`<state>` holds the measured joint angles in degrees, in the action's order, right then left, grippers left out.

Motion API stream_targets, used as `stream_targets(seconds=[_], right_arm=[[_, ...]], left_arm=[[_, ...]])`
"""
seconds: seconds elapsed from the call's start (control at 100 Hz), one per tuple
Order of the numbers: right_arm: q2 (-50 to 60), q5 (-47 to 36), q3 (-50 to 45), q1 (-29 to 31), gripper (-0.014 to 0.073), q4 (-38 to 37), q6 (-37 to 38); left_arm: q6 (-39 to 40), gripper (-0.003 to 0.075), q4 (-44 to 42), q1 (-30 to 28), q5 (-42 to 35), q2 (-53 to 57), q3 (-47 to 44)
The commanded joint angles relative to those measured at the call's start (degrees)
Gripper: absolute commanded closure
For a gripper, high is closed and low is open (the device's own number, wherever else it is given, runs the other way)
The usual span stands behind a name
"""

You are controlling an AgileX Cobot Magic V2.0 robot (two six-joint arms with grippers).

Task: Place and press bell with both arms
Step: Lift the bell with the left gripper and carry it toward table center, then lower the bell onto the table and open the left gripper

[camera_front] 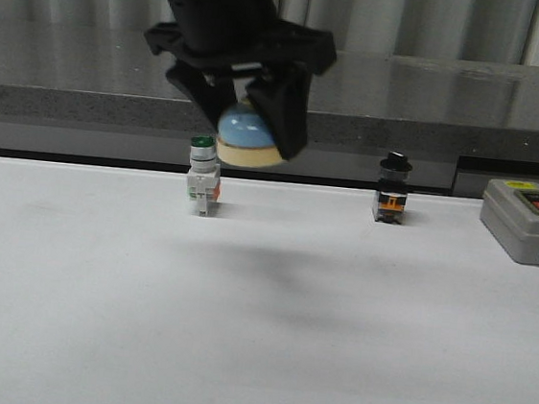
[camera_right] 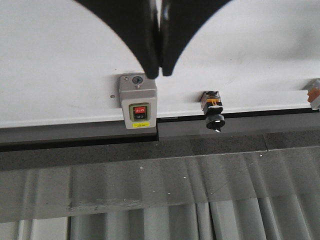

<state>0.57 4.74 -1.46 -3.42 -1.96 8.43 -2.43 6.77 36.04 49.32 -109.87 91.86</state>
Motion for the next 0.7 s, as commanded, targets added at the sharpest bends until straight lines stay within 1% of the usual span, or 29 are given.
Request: stream_targets(seconds=[0.0,0.27,0.47,0.69], right_arm=[[1.12,-4.74,0.78,0.35,0.0654,-0.1,-0.11],[1.12,-4.74,0.78,0.35,0.0654,-0.1,-0.11],[1.12,-4.74,0.78,0.35,0.0654,-0.1,-0.11],[1.12,-4.74,0.78,0.35,0.0654,-0.1,-0.11]], left_arm=[[-0.03,0.066,0.72,1.54,-4.23,0.51,1.78],[-0.03,0.066,2.01,2.2,-7.7,-6.79,1.78],[-0.03,0.0659,3.16,2.3,-7.6,-10.05,1.78],[-0.03,0.0653,3.55,3.28,-6.33,-10.45,1.78]])
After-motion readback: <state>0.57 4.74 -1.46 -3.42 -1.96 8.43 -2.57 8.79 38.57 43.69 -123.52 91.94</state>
